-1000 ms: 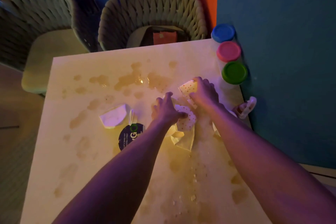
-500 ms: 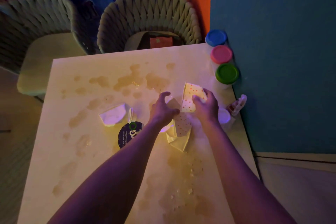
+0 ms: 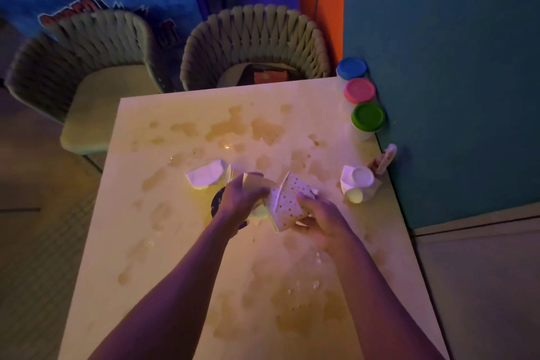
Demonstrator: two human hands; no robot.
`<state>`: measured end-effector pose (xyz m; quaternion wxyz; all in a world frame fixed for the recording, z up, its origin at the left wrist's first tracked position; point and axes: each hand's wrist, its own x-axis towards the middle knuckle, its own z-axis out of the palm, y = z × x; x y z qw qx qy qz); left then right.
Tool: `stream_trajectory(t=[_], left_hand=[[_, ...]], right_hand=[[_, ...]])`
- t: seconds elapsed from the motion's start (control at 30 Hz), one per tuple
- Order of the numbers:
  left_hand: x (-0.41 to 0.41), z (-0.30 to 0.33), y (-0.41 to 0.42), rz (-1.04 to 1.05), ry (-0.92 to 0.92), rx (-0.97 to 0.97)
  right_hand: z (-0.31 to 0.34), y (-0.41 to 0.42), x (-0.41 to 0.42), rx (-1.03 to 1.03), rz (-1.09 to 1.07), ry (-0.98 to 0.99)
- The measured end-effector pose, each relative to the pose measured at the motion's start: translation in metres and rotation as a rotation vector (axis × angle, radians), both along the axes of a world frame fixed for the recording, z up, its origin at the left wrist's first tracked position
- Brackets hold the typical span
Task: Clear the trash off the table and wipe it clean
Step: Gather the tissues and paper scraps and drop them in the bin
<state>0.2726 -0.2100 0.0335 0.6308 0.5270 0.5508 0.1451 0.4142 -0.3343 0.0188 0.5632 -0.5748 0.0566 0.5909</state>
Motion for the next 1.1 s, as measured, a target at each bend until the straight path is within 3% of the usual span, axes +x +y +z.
stream_trajectory(t=[0.27,0.53,0.73,1.0,1.1], left_hand=[[-0.058,-0.001,-0.046,0.141,-0.057,-0.100],[-0.086,-0.008,-0.072,0.112,-0.133,-0.296],[-0.105,-0.012,-0.065,0.133,-0.158,-0.282],[-0.137,-0.017,-0.038,0.282,-0.104,-0.207],[-0.152,-0.016,-0.025,0.293,-0.071,-0.145]], right_hand=[[0.010,-0.004,-0.044,0.009,0.046,0.017],[0.006,-0.003,-0.080,-0.058,0.143,-0.029],[0.005,0.001,-0.091,-0.067,0.135,0.008],[0.013,0.045,-0.090,-0.109,0.166,-0.187],[0.017,0.078,-0.095,-0.097,0.235,-0.350]])
